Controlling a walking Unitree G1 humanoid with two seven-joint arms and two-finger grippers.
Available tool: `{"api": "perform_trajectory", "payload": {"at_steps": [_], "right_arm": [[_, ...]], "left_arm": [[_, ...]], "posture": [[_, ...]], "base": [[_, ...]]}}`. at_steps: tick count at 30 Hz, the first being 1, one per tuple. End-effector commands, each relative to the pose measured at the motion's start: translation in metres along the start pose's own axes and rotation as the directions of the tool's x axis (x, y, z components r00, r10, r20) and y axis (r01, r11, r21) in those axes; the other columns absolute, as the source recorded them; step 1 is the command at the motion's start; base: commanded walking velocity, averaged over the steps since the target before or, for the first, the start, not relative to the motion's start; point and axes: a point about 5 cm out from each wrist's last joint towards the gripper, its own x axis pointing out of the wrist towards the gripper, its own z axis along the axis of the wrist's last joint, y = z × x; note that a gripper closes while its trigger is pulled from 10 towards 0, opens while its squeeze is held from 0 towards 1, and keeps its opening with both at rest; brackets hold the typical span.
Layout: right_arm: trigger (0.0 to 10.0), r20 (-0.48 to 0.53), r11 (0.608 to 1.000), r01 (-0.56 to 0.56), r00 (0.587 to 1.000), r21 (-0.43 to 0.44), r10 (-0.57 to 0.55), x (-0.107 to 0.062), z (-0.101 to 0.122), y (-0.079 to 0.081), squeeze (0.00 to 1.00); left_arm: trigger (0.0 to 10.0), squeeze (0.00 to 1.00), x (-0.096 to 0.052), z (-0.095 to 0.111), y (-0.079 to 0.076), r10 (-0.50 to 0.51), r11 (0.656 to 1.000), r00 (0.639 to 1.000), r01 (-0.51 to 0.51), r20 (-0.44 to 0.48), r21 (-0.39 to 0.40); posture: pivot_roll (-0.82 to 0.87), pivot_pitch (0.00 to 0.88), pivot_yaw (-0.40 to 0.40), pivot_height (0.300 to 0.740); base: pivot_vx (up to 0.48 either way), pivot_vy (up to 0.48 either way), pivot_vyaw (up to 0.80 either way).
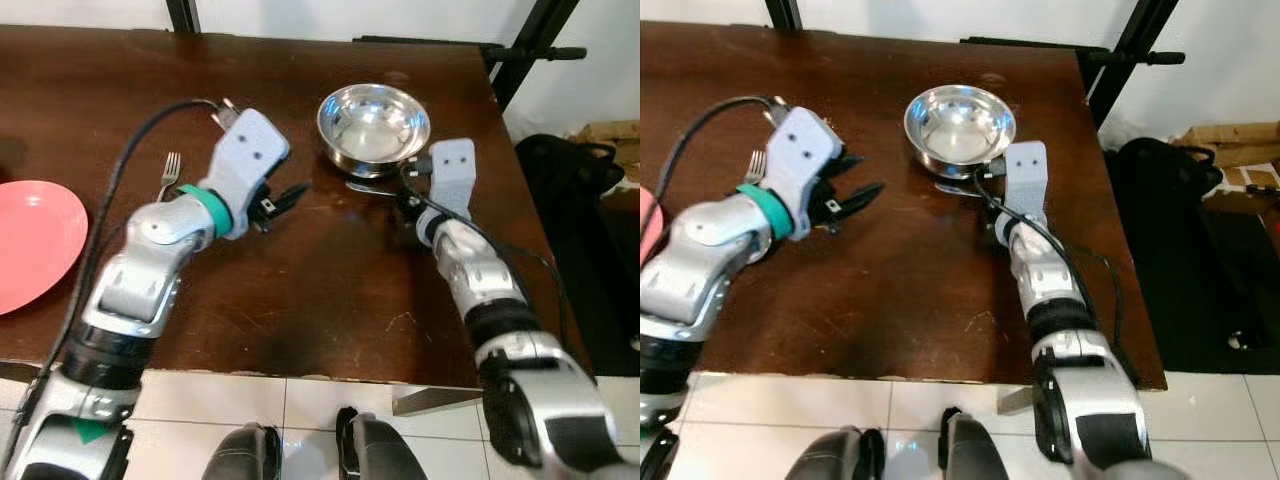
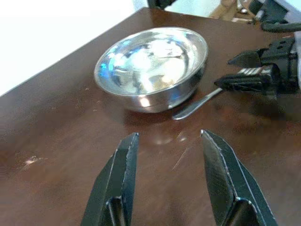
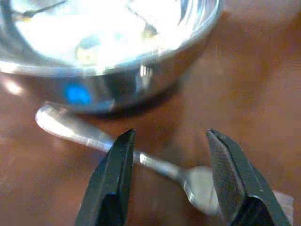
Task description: Setting the table
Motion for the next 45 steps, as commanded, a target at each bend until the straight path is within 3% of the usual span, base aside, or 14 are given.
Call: {"api": "perform_trajectory", "payload": {"at_steps": [1, 6, 11, 13, 16, 18, 25, 30, 32, 33, 35, 37, 38, 45], "right_arm": [[10.0, -0.003, 1.0, 0.024, 1.0, -0.002, -0.024, 0.001, -0.002, -0.003, 0.0], [10.0, -0.005, 0.997, 0.066, 0.998, -0.034, -0.066, 0.005, 0.003, -0.008, 0.0], [10.0, -0.147, 0.998, 0.004, 0.989, -0.069, -0.014, 0.004, -0.019, -0.004, 0.0], [10.0, -0.147, 0.998, 0.004, 0.989, -0.069, -0.014, 0.004, -0.019, -0.004, 0.0], [10.0, -0.209, 0.997, -0.063, 0.977, -0.052, 0.05, -0.001, -0.034, -0.001, 0.0], [10.0, -0.209, 0.997, -0.063, 0.977, -0.052, 0.05, -0.001, -0.034, -0.001, 0.0], [10.0, -0.207, 0.97, -0.245, 0.948, 0.009, 0.241, -0.015, -0.053, 0.008, 0.0], [10.0, -0.189, 0.929, -0.369, 0.912, 0.015, 0.365, -0.035, -0.063, 0.019, 0.0], [10.0, -0.167, 0.874, -0.486, 0.863, -0.009, 0.478, -0.054, -0.066, 0.03, 0.0], [10.0, -0.167, 0.874, -0.486, 0.863, -0.009, 0.478, -0.054, -0.066, 0.03, 0.0], [10.0, -0.16, 0.768, -0.638, 0.766, -0.064, 0.623, -0.077, -0.067, 0.04, 0.0], [10.0, -0.16, 0.768, -0.638, 0.766, -0.064, 0.623, -0.077, -0.067, 0.04, 0.0], [10.0, -0.165, 0.727, -0.682, 0.729, -0.08, 0.665, -0.084, -0.068, 0.043, 0.0], [10.0, -0.172, 0.701, -0.703, 0.71, -0.116, 0.683, -0.089, -0.062, 0.039, 0.0]], "left_arm": [[10.0, 0.0, -0.006, -0.002, -0.001, -0.005, 1.0, 1.0, 0.005, -0.01, -0.017], [10.0, 0.0, -0.012, -0.003, -0.002, 0.004, 1.0, 1.0, -0.005, -0.016, -0.023], [10.0, 0.0, -0.01, -0.005, -0.004, 0.007, 0.999, 1.0, -0.007, -0.018, -0.032], [10.0, 0.0, -0.01, -0.005, -0.004, 0.007, 0.999, 1.0, -0.007, -0.018, -0.032], [10.0, 0.0, -0.009, -0.005, -0.005, 0.001, 0.999, 1.0, -0.001, -0.016, -0.04], [10.0, 0.0, -0.009, -0.005, -0.005, 0.001, 0.999, 1.0, -0.001, -0.016, -0.04], [10.0, 0.0, -0.006, -0.005, -0.009, -0.016, 0.998, 1.0, 0.016, -0.012, -0.055], [10.0, 0.0, -0.004, -0.006, -0.013, -0.029, 0.998, 1.0, 0.028, -0.011, -0.064], [10.0, 0.0, -0.002, -0.007, -0.014, -0.035, 0.997, 0.999, 0.035, -0.009, -0.066], [10.0, 0.0, -0.002, -0.007, -0.014, -0.035, 0.997, 0.999, 0.035, -0.009, -0.066], [10.0, 0.0, 0.002, -0.008, -0.015, -0.037, 0.997, 0.999, 0.037, -0.002, -0.069], [10.0, 0.0, 0.002, -0.008, -0.015, -0.037, 0.997, 0.999, 0.037, -0.002, -0.069], [10.0, 0.0, 0.003, -0.008, -0.015, -0.038, 0.997, 0.999, 0.038, 0.001, -0.07], [10.0, 0.0, 0.006, -0.008, -0.015, -0.037, 0.997, 0.999, 0.038, 0.009, -0.071]], "posture": [[0.13, 0.151, 0.033, 0.74], [0.14, 0.15, 0.023, 0.74], [0.13, 0.141, 0.022, 0.74], [0.13, 0.141, 0.022, 0.74], [0.11, 0.13, 0.029, 0.74], [0.11, 0.13, 0.029, 0.74], [0.08, 0.109, 0.034, 0.74], [0.05, 0.097, 0.037, 0.74], [0.04, 0.088, 0.037, 0.74], [0.04, 0.088, 0.037, 0.74], [0.03, 0.066, 0.036, 0.74], [0.03, 0.066, 0.036, 0.74], [0.03, 0.066, 0.036, 0.74], [0.01, 0.037, 0.029, 0.74]], "base": [[0.0, 0.0, 0.0], [0.0, 0.0, 0.0], [0.0, 0.0, 0.0], [0.0, 0.0, 0.0], [0.0, 0.0, 0.0], [0.0, 0.0, 0.0], [0.0, 0.0, 0.0], [0.0, 0.0, 0.0], [0.0, 0.0, 0.0], [0.0, 0.0, 0.0], [0.0, 0.0, 0.0], [0.0, 0.0, 0.0], [0.0, 0.0, 0.0], [0.0, 0.0, 0.0]]}}
